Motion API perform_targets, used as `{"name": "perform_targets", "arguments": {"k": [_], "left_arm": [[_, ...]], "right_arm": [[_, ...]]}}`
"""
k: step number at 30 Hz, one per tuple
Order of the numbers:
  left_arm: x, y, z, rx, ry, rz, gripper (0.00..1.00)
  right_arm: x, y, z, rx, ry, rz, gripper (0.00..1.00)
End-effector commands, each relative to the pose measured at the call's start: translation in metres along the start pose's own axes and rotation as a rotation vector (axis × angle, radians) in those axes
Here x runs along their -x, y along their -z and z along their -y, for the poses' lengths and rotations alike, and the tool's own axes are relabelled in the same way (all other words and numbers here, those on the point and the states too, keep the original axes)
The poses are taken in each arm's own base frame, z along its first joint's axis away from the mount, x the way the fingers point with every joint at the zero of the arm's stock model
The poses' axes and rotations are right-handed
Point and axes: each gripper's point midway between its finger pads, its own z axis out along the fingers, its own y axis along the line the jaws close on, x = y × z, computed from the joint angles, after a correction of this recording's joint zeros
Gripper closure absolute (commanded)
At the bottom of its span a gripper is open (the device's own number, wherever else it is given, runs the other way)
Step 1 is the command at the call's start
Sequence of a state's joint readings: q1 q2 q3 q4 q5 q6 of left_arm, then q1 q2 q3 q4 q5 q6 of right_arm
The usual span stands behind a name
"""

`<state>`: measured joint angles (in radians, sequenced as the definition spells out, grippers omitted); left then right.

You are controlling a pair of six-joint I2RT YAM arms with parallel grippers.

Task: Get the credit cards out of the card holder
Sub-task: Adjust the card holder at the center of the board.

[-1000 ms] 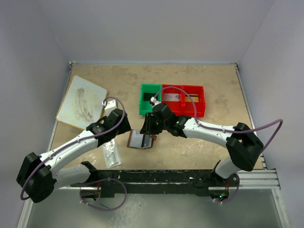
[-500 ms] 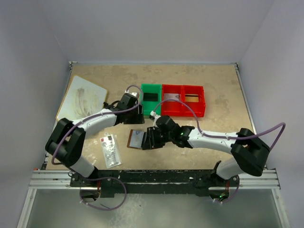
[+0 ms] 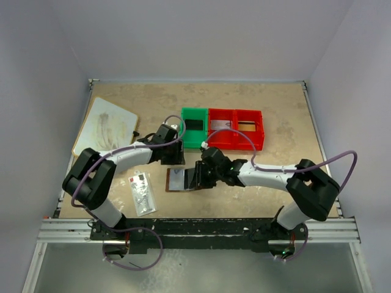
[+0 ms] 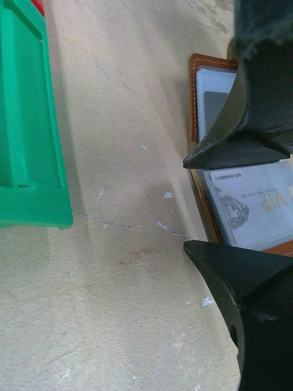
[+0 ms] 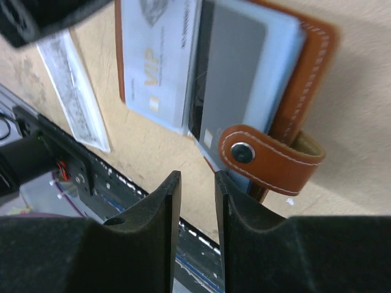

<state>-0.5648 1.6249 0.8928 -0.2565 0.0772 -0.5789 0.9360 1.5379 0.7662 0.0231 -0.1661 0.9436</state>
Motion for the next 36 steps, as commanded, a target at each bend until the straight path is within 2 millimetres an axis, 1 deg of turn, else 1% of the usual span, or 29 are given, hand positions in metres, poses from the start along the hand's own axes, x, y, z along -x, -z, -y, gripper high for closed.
{"name": "perform_targets", "arguments": {"k": [1, 4, 7, 10, 13, 18, 21, 24, 25, 28, 30, 31, 32, 33, 34, 35, 36], "left_arm": [[-0.009, -0.002, 0.001, -0.042, 0.001, -0.005, 0.52], [-0.018, 0.002, 0.001, -0.061, 0.02, -0.018, 0.56], [-0.023, 0.009, -0.001, -0.064, 0.048, -0.009, 0.59], [-0.036, 0.015, 0.0, -0.079, 0.084, -0.017, 0.61], [-0.053, 0.02, 0.012, -0.109, 0.077, -0.03, 0.62], [-0.085, 0.022, 0.031, -0.114, 0.042, -0.049, 0.63], [-0.091, 0.029, 0.036, -0.126, 0.078, -0.027, 0.64], [-0.093, 0.036, 0.03, -0.112, 0.129, 0.001, 0.64], [-0.095, 0.039, 0.032, -0.129, 0.146, 0.006, 0.64], [-0.098, 0.048, 0.044, -0.206, 0.187, 0.015, 0.63], [-0.093, 0.055, 0.042, -0.186, 0.183, 0.044, 0.63], [-0.087, 0.06, 0.04, -0.172, 0.176, 0.074, 0.62], [-0.079, 0.065, 0.037, -0.15, 0.169, 0.109, 0.6], [-0.067, 0.071, 0.033, -0.121, 0.162, 0.16, 0.57], [-0.057, 0.076, 0.034, -0.112, 0.154, 0.2, 0.55], [-0.046, 0.081, 0.036, -0.104, 0.142, 0.233, 0.53], [-0.037, 0.084, 0.038, -0.095, 0.126, 0.258, 0.51]], "right_arm": [[0.023, 0.004, 0.013, -0.019, -0.085, 0.07, 0.69], [0.036, 0.005, 0.013, 0.029, -0.094, 0.082, 0.68], [0.042, 0.0, 0.021, -0.003, -0.095, 0.076, 0.68], [0.049, -0.004, 0.029, -0.039, -0.097, 0.078, 0.68], [0.059, -0.005, 0.034, -0.059, -0.096, 0.094, 0.68], [0.071, -0.007, 0.03, -0.07, -0.052, 0.096, 0.68], [0.077, -0.008, 0.028, -0.075, -0.029, 0.103, 0.68], [0.081, -0.007, 0.028, -0.093, -0.012, 0.101, 0.68], [0.081, -0.005, 0.029, -0.101, -0.007, 0.101, 0.68], [0.084, 0.006, 0.023, -0.087, 0.01, 0.118, 0.68], [0.088, 0.019, 0.018, -0.079, 0.011, 0.155, 0.68], [0.092, 0.026, 0.013, -0.066, -0.001, 0.186, 0.67], [0.092, 0.032, 0.01, -0.047, -0.019, 0.203, 0.67], [0.089, 0.039, 0.006, -0.019, -0.043, 0.212, 0.66], [0.084, 0.043, 0.005, 0.005, -0.071, 0.217, 0.66], [0.074, 0.046, 0.008, 0.026, -0.107, 0.213, 0.65], [0.069, 0.051, 0.006, 0.064, -0.139, 0.221, 0.65]]}}
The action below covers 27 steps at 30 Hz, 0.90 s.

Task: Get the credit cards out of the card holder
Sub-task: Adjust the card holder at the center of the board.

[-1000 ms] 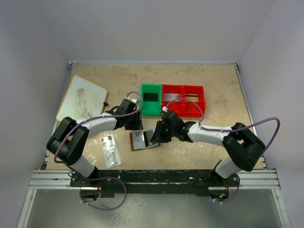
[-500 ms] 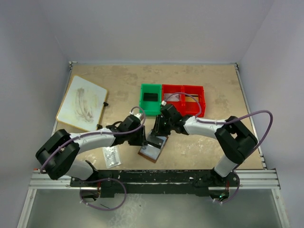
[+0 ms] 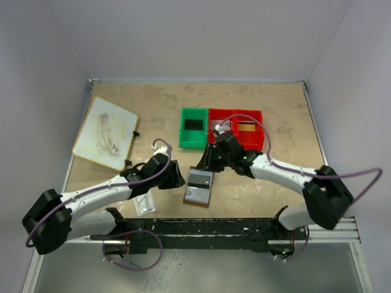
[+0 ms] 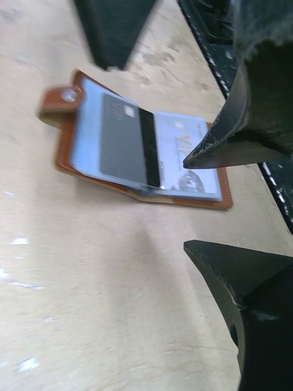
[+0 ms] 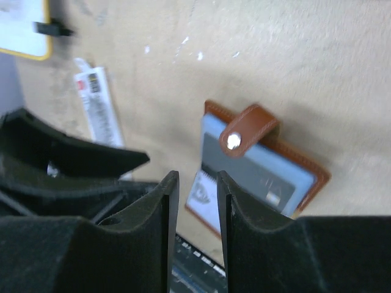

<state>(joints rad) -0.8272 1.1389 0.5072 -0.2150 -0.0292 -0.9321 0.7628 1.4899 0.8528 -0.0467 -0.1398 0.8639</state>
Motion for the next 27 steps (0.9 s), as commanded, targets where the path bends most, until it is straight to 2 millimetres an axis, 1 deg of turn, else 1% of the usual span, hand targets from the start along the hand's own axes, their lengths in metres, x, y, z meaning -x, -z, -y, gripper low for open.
{"name": "perform_targets", "arguments": {"k": [1, 4, 6, 7, 8, 10, 13, 16, 20, 23, 25, 27], "left_arm": [[0.062, 0.017, 0.025, 0.022, -0.046, 0.203, 0.5], [0.082, 0.007, 0.039, 0.049, -0.117, 0.199, 0.49], [0.091, -0.003, 0.048, 0.054, -0.154, 0.184, 0.49], [0.093, -0.011, 0.051, 0.057, -0.179, 0.166, 0.49], [0.098, -0.015, 0.06, 0.034, -0.199, 0.164, 0.49], [0.098, -0.026, 0.067, 0.012, -0.237, 0.124, 0.49], [0.095, -0.04, 0.068, 0.018, -0.306, 0.075, 0.49], [0.09, -0.048, 0.067, 0.018, -0.368, 0.027, 0.49], [0.081, -0.053, 0.072, -0.03, -0.421, -0.03, 0.48], [0.074, -0.053, 0.074, -0.058, -0.457, -0.068, 0.47], [0.069, -0.054, 0.07, -0.06, -0.485, -0.096, 0.47], [0.067, -0.057, 0.062, -0.034, -0.516, -0.134, 0.47]], "right_arm": [[-0.009, 0.031, -0.009, 0.12, -0.146, 0.065, 0.64], [-0.025, 0.039, -0.004, 0.182, -0.235, 0.074, 0.62], [-0.033, 0.04, -0.001, 0.21, -0.271, 0.071, 0.62], [-0.035, 0.041, -0.002, 0.225, -0.282, 0.069, 0.62], [-0.038, 0.04, -0.002, 0.236, -0.286, 0.06, 0.62], [-0.043, 0.039, -0.005, 0.261, -0.286, 0.04, 0.62], [-0.049, 0.036, -0.013, 0.306, -0.276, 0.012, 0.63], [-0.056, 0.029, -0.015, 0.309, -0.265, -0.019, 0.63], [-0.065, 0.017, -0.006, 0.255, -0.259, -0.054, 0.64], [-0.067, 0.015, 0.003, 0.22, -0.266, -0.043, 0.64], [-0.069, 0.016, 0.006, 0.217, -0.264, -0.044, 0.63], [-0.075, 0.016, 0.008, 0.216, -0.257, -0.067, 0.63]]}}
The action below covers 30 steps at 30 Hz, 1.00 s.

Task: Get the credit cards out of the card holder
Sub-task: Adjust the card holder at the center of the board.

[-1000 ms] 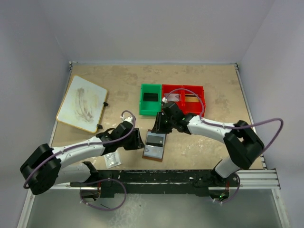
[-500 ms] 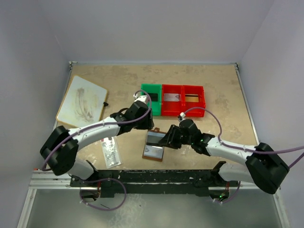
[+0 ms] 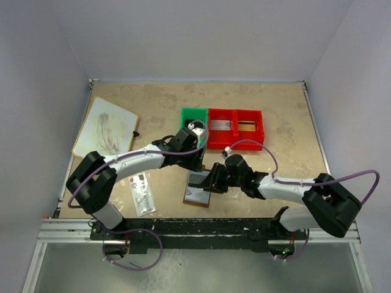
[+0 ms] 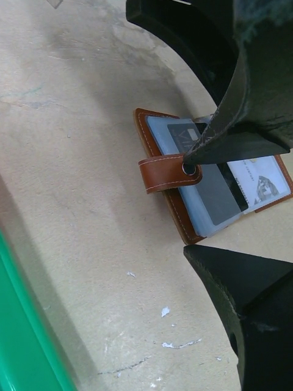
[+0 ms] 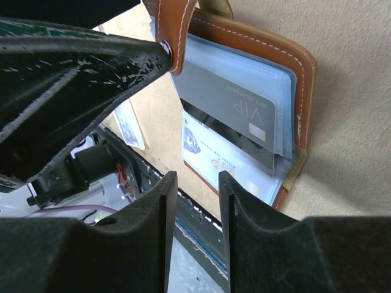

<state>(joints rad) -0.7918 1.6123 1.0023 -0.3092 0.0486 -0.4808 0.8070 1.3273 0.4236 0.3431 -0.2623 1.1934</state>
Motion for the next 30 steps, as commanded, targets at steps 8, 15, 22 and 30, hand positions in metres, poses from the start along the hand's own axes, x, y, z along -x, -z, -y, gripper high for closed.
{"name": "perform_targets", "arguments": {"k": [8, 15, 22, 30], "left_arm": [[0.01, -0.003, -0.023, -0.05, -0.155, -0.133, 0.45], [-0.002, -0.003, -0.009, -0.199, -0.276, -0.273, 0.44], [-0.02, -0.014, 0.0, -0.297, -0.268, -0.364, 0.44], [-0.024, -0.021, 0.001, -0.303, -0.238, -0.381, 0.63]], "right_arm": [[-0.005, 0.004, -0.004, 0.015, 0.048, -0.026, 0.63], [-0.006, 0.001, -0.003, 0.006, 0.076, -0.046, 0.63], [-0.006, 0.001, 0.0, -0.004, 0.081, -0.042, 0.63], [-0.008, 0.001, 0.003, -0.009, 0.084, -0.05, 0.63]]}}
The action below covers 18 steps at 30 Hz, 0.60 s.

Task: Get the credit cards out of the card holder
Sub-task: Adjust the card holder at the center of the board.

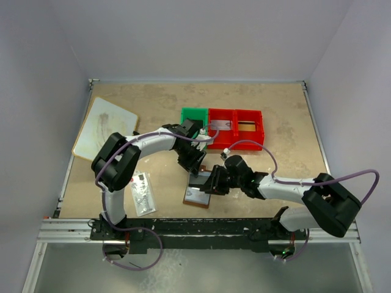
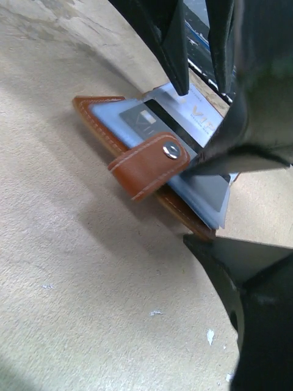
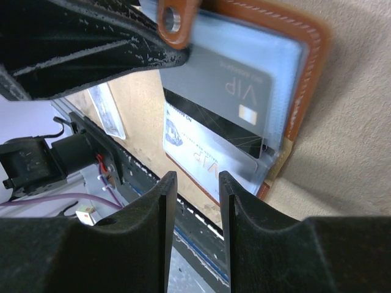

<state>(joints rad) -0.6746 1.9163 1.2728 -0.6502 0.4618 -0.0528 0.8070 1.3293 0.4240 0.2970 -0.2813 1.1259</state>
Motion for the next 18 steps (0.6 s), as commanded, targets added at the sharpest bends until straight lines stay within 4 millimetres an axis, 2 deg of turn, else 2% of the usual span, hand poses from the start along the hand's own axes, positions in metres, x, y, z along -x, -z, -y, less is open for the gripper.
{"name": "perform_targets", "arguments": {"k": [1, 3, 6, 10, 13, 18], "left_arm": [[0.013, 0.003, 0.003, -0.007, -0.018, 0.036, 0.69], [0.017, 0.006, 0.0, 0.026, -0.002, 0.065, 0.78], [0.022, 0.013, -0.007, 0.077, 0.049, 0.125, 0.86], [0.014, 0.021, -0.017, 0.156, 0.163, 0.224, 0.94], [0.01, 0.031, -0.025, 0.222, 0.248, 0.313, 0.98], [-0.001, 0.05, -0.034, 0.297, 0.42, 0.458, 0.99]], "right_arm": [[0.0, -0.001, -0.009, 0.022, 0.032, -0.012, 0.63], [0.001, -0.001, -0.008, 0.016, 0.03, -0.008, 0.63], [0.005, 0.0, -0.006, -0.013, 0.014, 0.011, 0.63], [0.015, 0.006, -0.015, -0.008, -0.02, 0.056, 0.63], [0.02, 0.007, -0.023, 0.019, -0.04, 0.07, 0.62], [0.022, 0.001, -0.039, 0.066, -0.038, 0.038, 0.62]]}}
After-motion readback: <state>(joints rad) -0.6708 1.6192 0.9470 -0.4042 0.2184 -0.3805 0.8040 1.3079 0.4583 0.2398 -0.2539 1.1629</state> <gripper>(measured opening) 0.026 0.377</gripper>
